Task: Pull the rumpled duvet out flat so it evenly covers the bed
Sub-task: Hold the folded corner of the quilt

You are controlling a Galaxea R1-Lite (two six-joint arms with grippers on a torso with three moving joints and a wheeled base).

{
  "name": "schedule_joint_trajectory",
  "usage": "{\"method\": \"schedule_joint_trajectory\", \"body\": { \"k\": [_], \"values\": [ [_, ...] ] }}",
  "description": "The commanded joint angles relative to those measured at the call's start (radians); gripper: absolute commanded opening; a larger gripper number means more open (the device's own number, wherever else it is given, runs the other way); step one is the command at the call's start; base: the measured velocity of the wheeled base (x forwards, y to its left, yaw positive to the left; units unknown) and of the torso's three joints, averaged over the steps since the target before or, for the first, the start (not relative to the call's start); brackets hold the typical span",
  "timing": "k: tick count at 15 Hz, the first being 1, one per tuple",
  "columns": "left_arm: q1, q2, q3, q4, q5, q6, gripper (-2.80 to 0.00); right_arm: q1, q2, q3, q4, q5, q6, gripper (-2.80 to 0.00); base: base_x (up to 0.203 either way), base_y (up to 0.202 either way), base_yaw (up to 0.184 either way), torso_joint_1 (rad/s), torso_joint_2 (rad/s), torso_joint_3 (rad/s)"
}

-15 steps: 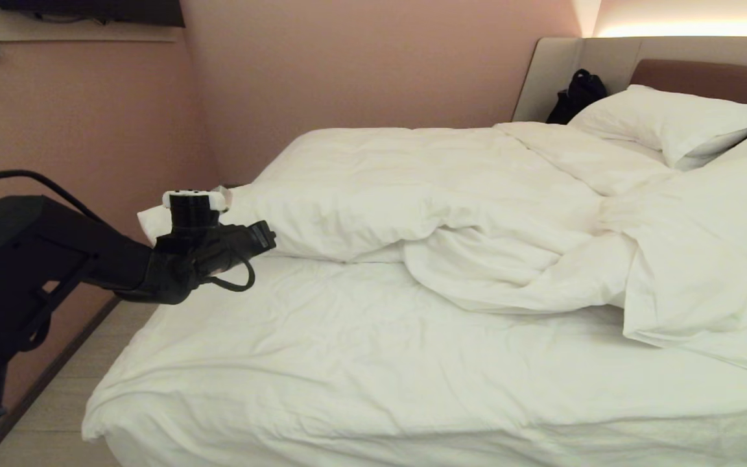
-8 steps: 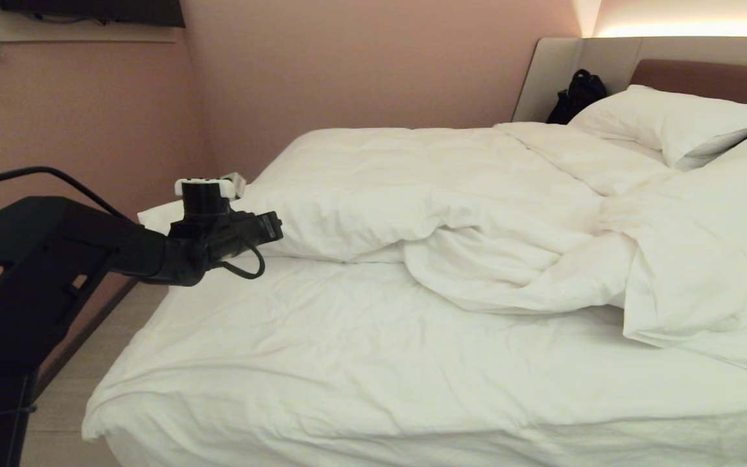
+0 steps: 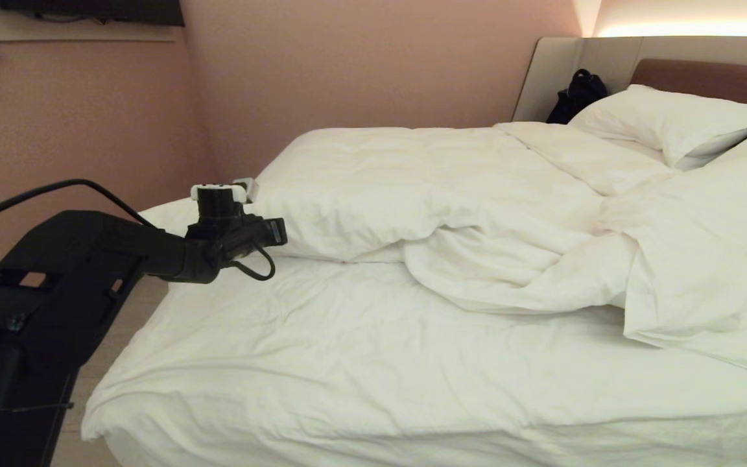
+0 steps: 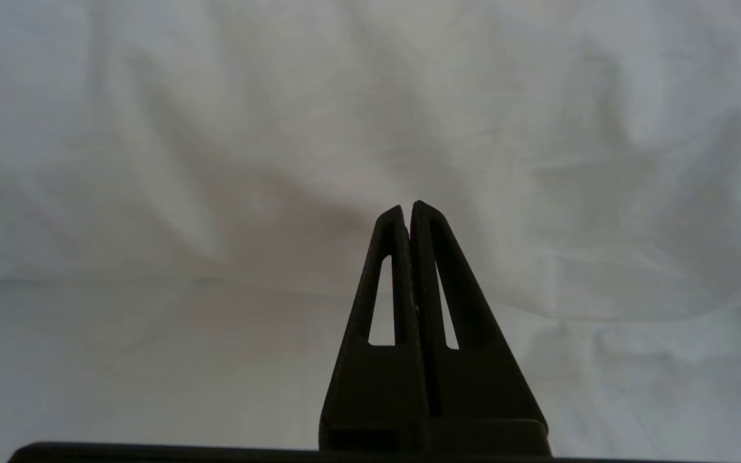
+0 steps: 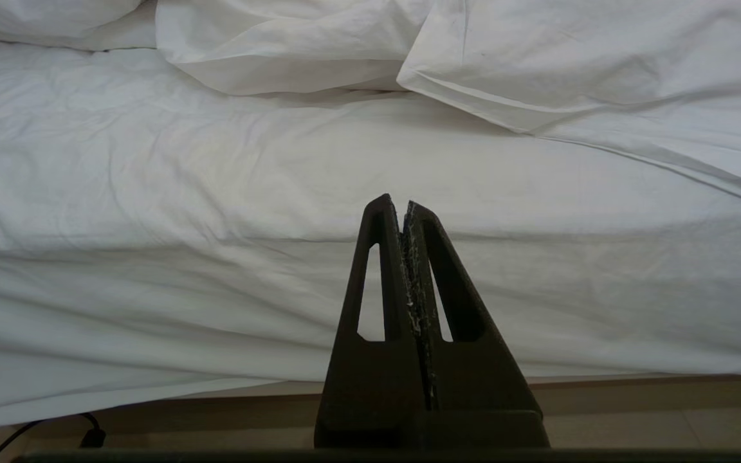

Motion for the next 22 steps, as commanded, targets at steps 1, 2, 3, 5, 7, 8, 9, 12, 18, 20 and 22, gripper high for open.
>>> {"method": "schedule_joint_trajectory", "body": {
  "k": [1,2,3,5,7,8,9,12,18,20,22],
  "values": [
    [0.0,0.032,-0.054,0.027,0.0,0.01,-2.8,-0.001,0.0,0.0,0.0,0.0,0.0,-2.8,0.0,0.0,0.0,0.0,0.0,0.0],
    [0.0,0.046,-0.091,0.046,0.002,0.018,-2.8,0.0,0.0,0.0,0.0,0.0,0.0,-2.8,0.0,0.0,0.0,0.0,0.0,0.0],
    [0.0,0.062,-0.128,0.067,0.009,0.022,-2.8,0.0,0.0,0.0,0.0,0.0,0.0,-2.8,0.0,0.0,0.0,0.0,0.0,0.0],
    [-0.001,0.099,-0.202,0.122,0.029,0.028,-1.6,0.0,0.0,0.0,0.0,0.0,0.0,-2.8,0.0,0.0,0.0,0.0,0.0,0.0],
    [-0.002,0.104,-0.206,0.122,0.032,0.031,0.0,0.0,0.0,0.0,0.0,0.0,0.0,-2.8,0.0,0.0,0.0,0.0,0.0,0.0],
    [-0.003,0.102,-0.207,0.122,0.032,0.033,0.0,0.0,0.0,0.0,0.0,0.0,0.0,-2.8,0.0,0.0,0.0,0.0,0.0,0.0],
    [-0.003,0.102,-0.209,0.12,0.032,0.037,0.0,0.0,0.0,0.0,0.0,0.0,0.0,-2.8,0.0,0.0,0.0,0.0,0.0,0.0],
    [-0.003,0.095,-0.209,0.119,0.029,0.039,0.0,0.0,0.0,0.0,0.0,0.0,0.0,-2.8,0.0,0.0,0.0,0.0,0.0,0.0],
    [-0.003,0.124,-0.218,0.12,-0.012,0.087,0.0,0.0,0.0,0.0,0.0,0.0,0.0,-2.8,0.0,0.0,0.0,0.0,0.0,0.0],
    [-0.005,0.127,-0.218,0.118,-0.014,0.086,0.0,0.0,0.0,0.0,0.0,0.0,0.0,-2.8,0.0,0.0,0.0,0.0,0.0,0.0],
    [-0.009,0.145,-0.218,0.094,-0.02,0.087,0.0,0.0,0.0,0.0,0.0,0.0,0.0,-2.8,0.0,0.0,0.0,0.0,0.0,0.0]
  ]
}}
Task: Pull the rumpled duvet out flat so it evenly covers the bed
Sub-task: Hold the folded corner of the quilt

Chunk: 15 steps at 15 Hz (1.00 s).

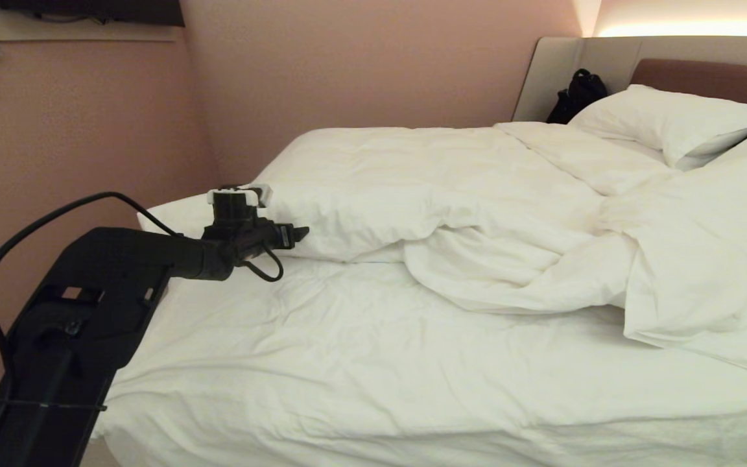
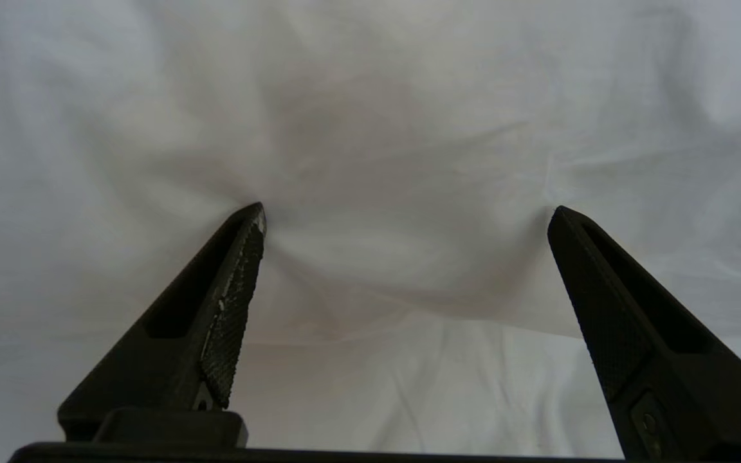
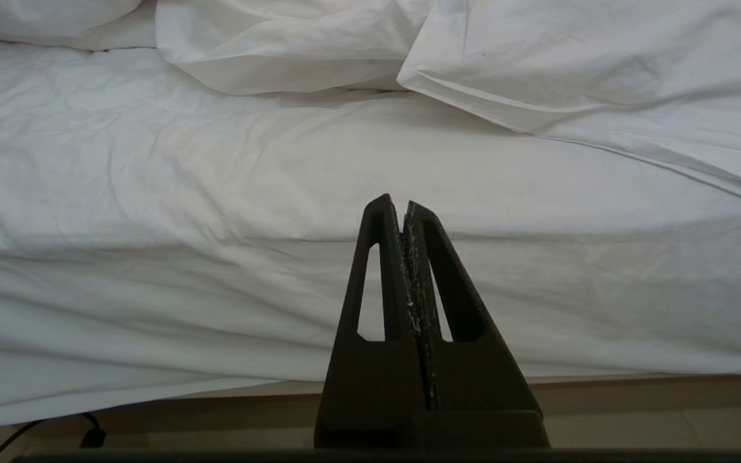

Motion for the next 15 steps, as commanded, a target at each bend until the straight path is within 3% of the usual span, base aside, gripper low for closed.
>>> {"method": "schedule_joint_trajectory", "body": {
  "k": [1,15],
  "values": [
    [-0.002,0.01,0.0,-0.006,-0.001,-0.001,0.0,0.0,0.0,0.0,0.0,0.0,0.0,-2.8,0.0,0.0,0.0,0.0,0.0,0.0],
    [-0.009,0.072,-0.001,-0.062,-0.001,0.001,0.0,0.0,0.0,0.0,0.0,0.0,0.0,-2.8,0.0,0.0,0.0,0.0,0.0,0.0]
  ]
}}
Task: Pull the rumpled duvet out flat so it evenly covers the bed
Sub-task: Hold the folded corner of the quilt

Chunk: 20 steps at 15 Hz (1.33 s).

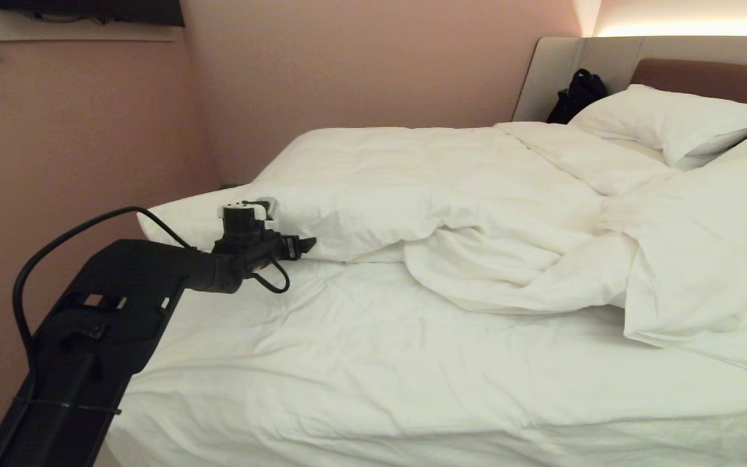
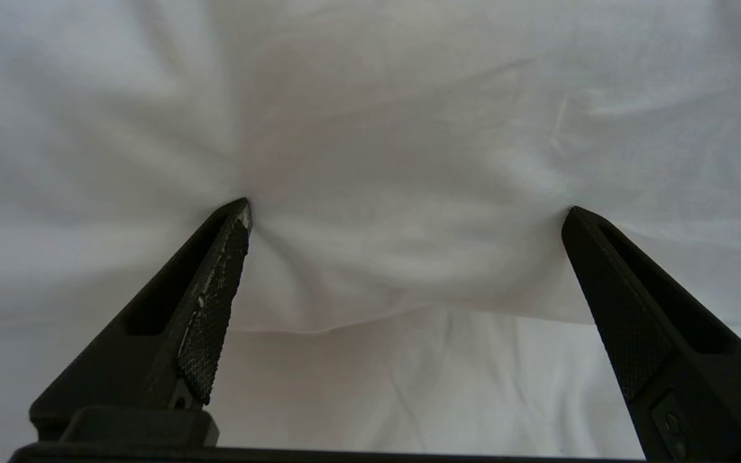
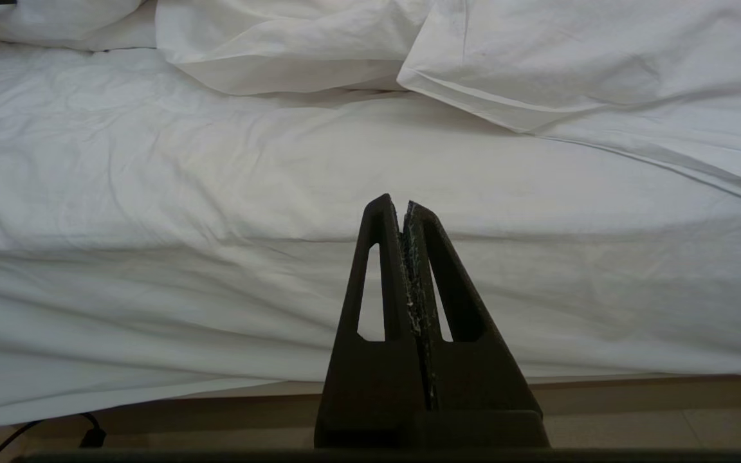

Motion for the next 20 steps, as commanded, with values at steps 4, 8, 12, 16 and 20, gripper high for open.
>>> {"method": "schedule_joint_trajectory", "body": {
  "k": [4,8,12,16,20],
  "values": [
    [0.0,0.006,0.0,-0.007,0.0,-0.001,-2.8,0.0,0.0,0.0,0.0,0.0,0.0,-2.8,0.0,0.0,0.0,0.0,0.0,0.0],
    [0.0,0.006,0.0,-0.009,0.0,-0.001,-2.8,0.0,0.0,0.0,0.0,0.0,0.0,-2.8,0.0,0.0,0.0,0.0,0.0,0.0],
    [0.0,0.004,0.0,-0.009,0.0,-0.001,-2.8,0.0,0.0,0.0,0.0,0.0,0.0,-2.8,0.0,0.0,0.0,0.0,0.0,0.0],
    [0.0,-0.005,0.001,-0.01,0.003,-0.004,-2.8,0.0,0.0,0.0,0.0,0.0,0.0,-2.8,0.0,0.0,0.0,0.0,0.0,0.0],
    [0.001,-0.09,0.017,0.003,0.032,-0.017,-2.8,0.0,0.0,0.0,0.0,0.0,0.0,-2.8,0.0,0.0,0.0,0.0,0.0,0.0]
  ]
}}
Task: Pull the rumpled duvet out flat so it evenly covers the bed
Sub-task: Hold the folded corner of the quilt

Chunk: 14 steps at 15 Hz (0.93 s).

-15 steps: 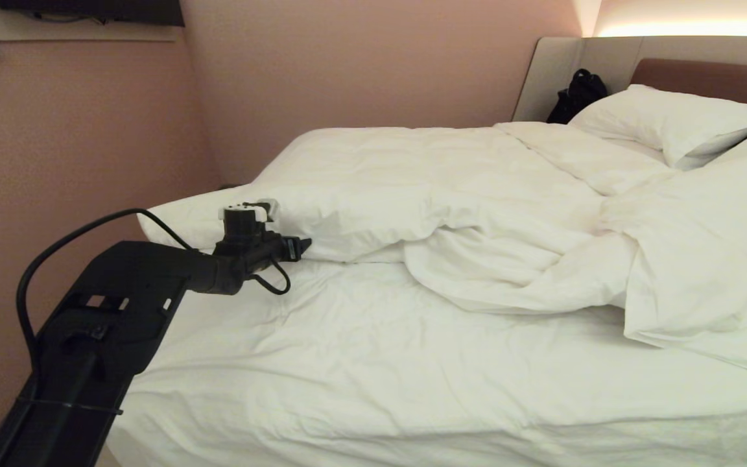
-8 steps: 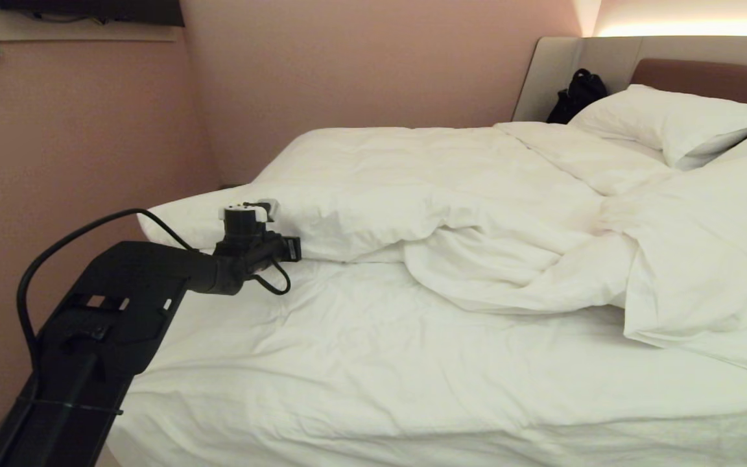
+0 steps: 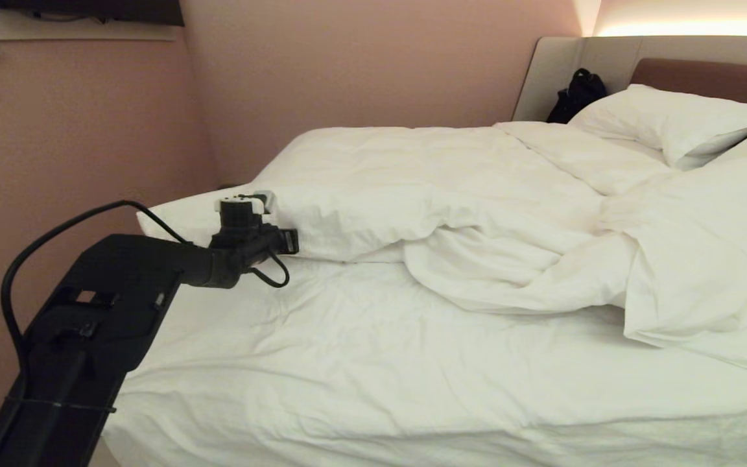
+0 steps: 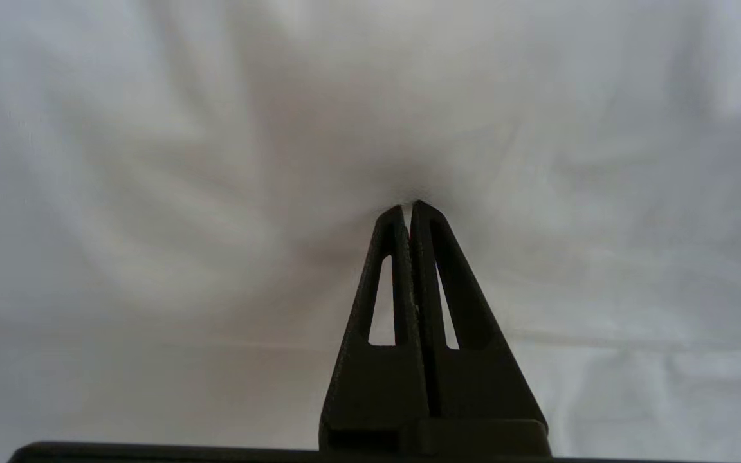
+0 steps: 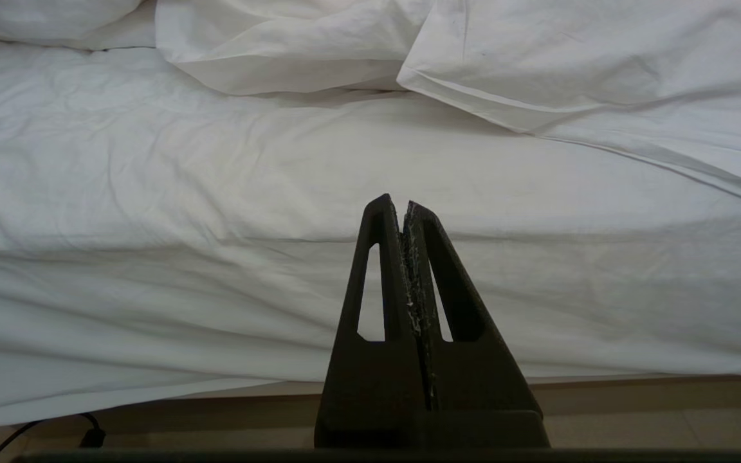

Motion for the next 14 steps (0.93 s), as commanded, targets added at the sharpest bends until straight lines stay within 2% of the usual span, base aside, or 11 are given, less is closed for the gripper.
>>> {"method": "schedule_joint_trajectory", "body": {
  "k": [1,5,9,14],
  "values": [
    [0.002,-0.074,0.013,0.0,0.009,-0.006,-2.8,0.0,0.0,0.0,0.0,0.0,0.0,-2.8,0.0,0.0,0.0,0.0,0.0,0.0],
    [0.006,-0.262,0.115,0.012,0.033,-0.011,-2.8,0.0,0.0,0.0,0.0,0.0,0.0,-2.8,0.0,0.0,0.0,0.0,0.0,0.0],
    [0.009,-0.467,0.392,-0.022,0.053,-0.005,-2.8,0.0,0.0,0.0,0.0,0.0,0.0,-2.8,0.0,0.0,0.0,0.0,0.0,0.0],
    [0.018,-0.88,0.842,-0.054,0.06,0.013,-2.8,0.0,0.0,0.0,0.0,0.0,0.0,-2.8,0.0,0.0,0.0,0.0,0.0,0.0]
  ]
}}
